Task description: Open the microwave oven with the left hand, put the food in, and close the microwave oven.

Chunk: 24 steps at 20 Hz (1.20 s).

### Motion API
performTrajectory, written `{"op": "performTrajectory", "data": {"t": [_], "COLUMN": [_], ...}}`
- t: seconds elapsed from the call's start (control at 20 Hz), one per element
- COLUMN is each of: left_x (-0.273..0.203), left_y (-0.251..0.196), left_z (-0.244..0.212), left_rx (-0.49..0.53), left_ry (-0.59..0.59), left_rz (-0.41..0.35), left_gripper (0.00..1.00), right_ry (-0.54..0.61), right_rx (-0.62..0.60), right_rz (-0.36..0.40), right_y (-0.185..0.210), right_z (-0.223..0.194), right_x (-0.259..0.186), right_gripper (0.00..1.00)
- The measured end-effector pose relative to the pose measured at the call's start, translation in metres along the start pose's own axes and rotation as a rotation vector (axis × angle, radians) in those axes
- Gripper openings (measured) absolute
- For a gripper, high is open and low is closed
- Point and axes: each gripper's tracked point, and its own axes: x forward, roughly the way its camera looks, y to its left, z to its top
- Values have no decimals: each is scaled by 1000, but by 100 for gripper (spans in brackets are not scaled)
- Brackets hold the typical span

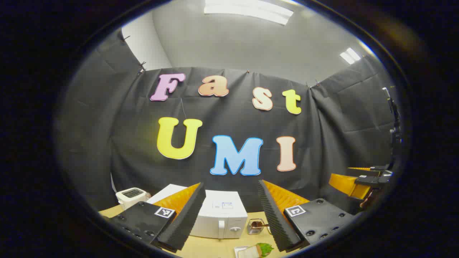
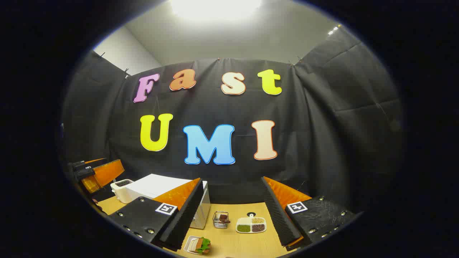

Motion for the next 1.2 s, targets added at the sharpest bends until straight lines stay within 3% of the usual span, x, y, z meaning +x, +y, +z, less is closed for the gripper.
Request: {"op": "performTrajectory", "data": {"t": [0.55,0.85,1.2], "left_x": [9,18,53], "left_y": [-21,2,50], "left_z": [-30,-39,-179], "left_rx": [33,20,5], "left_ry": [36,17,216], "left_rz": [42,17,25], "left_gripper": [97,97,96], "right_ry": [-6,13,86], "right_rx": [60,68,7], "right_rz": [115,45,-33], "right_y": [0,7,7], "right_z": [-20,-24,-59], "right_x": [33,39,27], "right_gripper": [96,96,96]}}
